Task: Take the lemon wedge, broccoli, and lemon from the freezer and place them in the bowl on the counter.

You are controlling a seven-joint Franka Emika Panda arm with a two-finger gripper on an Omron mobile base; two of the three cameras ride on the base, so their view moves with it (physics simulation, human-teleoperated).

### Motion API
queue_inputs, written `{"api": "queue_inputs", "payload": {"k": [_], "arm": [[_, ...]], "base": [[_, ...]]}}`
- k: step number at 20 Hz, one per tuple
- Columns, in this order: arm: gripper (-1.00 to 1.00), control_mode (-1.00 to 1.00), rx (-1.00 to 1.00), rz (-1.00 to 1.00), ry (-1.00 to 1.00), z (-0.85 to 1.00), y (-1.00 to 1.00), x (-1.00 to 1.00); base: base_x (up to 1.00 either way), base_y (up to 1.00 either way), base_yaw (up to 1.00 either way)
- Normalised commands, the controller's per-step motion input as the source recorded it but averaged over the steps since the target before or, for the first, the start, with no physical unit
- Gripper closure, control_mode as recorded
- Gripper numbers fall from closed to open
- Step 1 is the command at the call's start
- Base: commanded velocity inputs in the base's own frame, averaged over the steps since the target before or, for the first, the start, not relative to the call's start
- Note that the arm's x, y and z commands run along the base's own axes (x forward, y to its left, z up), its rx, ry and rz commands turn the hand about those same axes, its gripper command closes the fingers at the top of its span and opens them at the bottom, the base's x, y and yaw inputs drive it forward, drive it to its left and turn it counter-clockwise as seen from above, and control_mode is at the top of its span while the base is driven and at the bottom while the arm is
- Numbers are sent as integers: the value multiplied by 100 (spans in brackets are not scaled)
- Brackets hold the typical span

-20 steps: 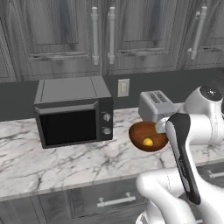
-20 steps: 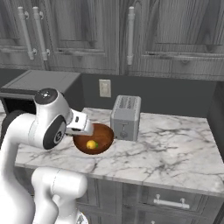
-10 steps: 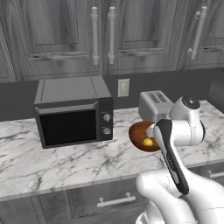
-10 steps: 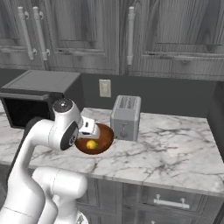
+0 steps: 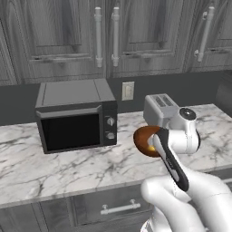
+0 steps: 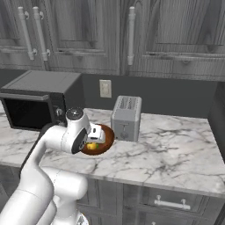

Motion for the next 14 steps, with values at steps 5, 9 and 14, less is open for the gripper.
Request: {"api": "queue_inputs", "payload": {"k": [5, 9, 14], "arm": [[100, -100, 0, 3, 1, -32, -5, 51], [100, -100, 0, 4, 0, -18, -14, 39], [100, -100, 0, 1, 6, -30, -1, 18]], "base": [[0, 0, 0], [0, 0, 0], [0, 0, 0]]}}
